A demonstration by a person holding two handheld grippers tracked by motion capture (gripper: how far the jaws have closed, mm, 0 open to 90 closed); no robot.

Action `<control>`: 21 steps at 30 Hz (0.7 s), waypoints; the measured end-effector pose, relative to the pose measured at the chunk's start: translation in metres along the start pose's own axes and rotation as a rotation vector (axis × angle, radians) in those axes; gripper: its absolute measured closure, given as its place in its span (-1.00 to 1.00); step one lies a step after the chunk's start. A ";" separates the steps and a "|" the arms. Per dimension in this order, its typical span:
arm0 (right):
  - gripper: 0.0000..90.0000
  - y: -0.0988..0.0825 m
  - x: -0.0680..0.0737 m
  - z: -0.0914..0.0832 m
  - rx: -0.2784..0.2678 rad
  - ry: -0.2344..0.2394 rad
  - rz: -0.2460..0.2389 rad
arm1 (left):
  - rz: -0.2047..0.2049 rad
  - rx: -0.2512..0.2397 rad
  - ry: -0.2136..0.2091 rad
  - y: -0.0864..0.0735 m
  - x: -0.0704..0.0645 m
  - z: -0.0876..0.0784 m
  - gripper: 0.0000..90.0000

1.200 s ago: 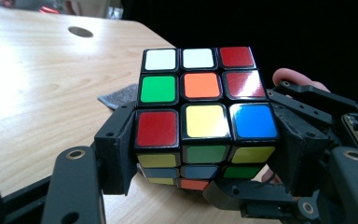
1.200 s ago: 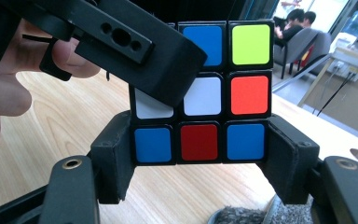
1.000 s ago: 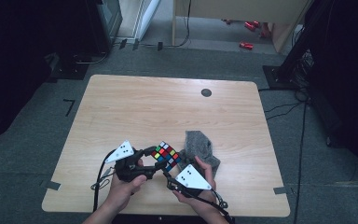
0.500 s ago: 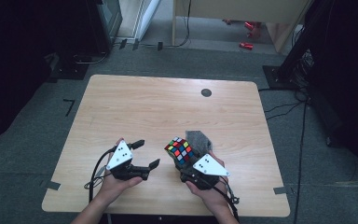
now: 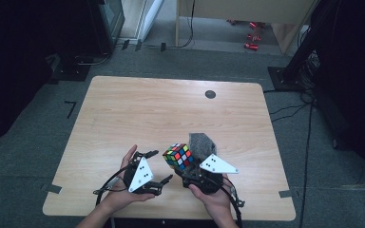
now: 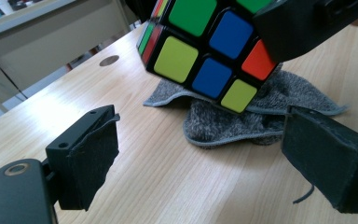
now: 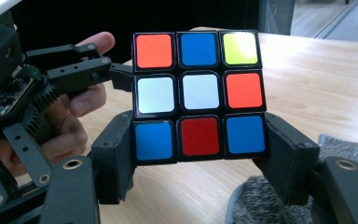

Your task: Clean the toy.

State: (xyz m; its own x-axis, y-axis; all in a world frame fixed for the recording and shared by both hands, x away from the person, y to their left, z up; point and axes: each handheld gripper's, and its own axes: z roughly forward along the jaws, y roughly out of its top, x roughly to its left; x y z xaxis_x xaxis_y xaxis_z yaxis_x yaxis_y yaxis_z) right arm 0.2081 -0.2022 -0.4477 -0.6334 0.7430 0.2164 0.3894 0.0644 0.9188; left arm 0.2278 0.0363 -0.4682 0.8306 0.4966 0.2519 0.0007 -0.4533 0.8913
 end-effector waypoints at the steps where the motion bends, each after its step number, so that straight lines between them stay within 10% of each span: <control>1: -0.24 0.000 0.000 0.000 0.001 0.007 0.009 | 0.002 -0.005 0.003 0.000 0.000 0.000 -0.75; 21: -0.24 0.000 0.007 0.006 0.053 0.066 0.062 | 0.091 -0.038 0.050 0.000 -0.009 0.001 -0.61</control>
State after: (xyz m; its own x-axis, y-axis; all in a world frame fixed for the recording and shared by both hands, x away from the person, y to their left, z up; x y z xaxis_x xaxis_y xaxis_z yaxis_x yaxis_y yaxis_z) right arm 0.2077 -0.1927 -0.4485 -0.6493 0.7011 0.2948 0.4626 0.0565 0.8848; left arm 0.2208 0.0310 -0.4706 0.7977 0.4913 0.3496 -0.0948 -0.4704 0.8773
